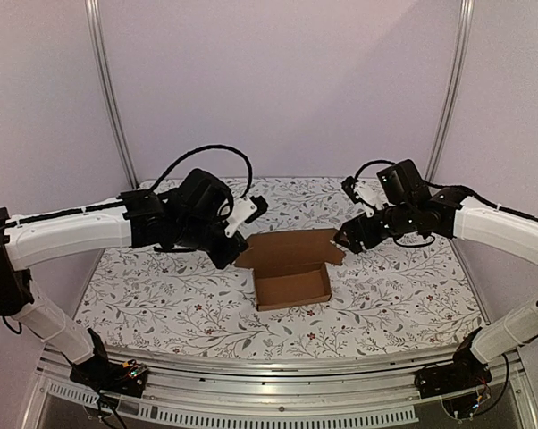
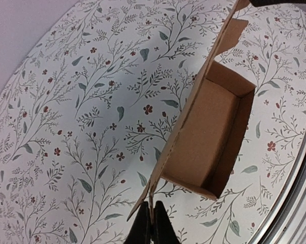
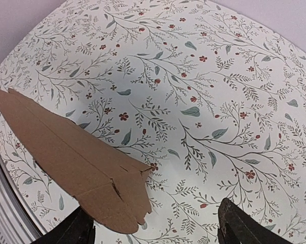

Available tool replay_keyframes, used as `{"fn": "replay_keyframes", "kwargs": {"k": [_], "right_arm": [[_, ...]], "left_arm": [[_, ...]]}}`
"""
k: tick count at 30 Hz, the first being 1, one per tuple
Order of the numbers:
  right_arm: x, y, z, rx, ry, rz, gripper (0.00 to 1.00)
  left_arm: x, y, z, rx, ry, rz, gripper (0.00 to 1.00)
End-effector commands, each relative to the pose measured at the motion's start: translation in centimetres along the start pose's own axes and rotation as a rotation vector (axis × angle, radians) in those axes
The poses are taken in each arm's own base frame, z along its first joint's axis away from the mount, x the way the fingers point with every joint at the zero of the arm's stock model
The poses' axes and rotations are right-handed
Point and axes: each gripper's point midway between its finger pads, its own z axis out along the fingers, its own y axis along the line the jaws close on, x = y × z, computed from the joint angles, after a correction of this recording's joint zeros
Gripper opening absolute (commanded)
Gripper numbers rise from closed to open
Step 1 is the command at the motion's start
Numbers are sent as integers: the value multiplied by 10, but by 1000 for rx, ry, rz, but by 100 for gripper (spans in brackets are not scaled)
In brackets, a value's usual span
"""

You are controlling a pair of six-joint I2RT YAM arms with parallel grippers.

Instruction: Fold the paper box

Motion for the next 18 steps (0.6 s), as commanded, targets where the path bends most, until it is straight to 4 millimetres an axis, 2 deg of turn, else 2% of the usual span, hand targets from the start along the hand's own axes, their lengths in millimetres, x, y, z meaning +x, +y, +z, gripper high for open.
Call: {"fn": "replay_keyframes", "kwargs": {"k": [1, 5, 12, 18], "right_arm": [[6, 28, 7, -211, 0, -37, 81], [14, 36, 12, -266, 6, -38, 80], [31, 32, 27, -254, 17, 11, 78], [34, 29, 34, -245, -6, 13, 74]], "left_arm": [[17, -2, 3, 46, 45, -26, 0], [21, -1, 6, 43, 53, -49, 0], [24, -2, 10, 50, 67, -62, 0], [27, -2, 14, 47, 80, -60, 0]]}}
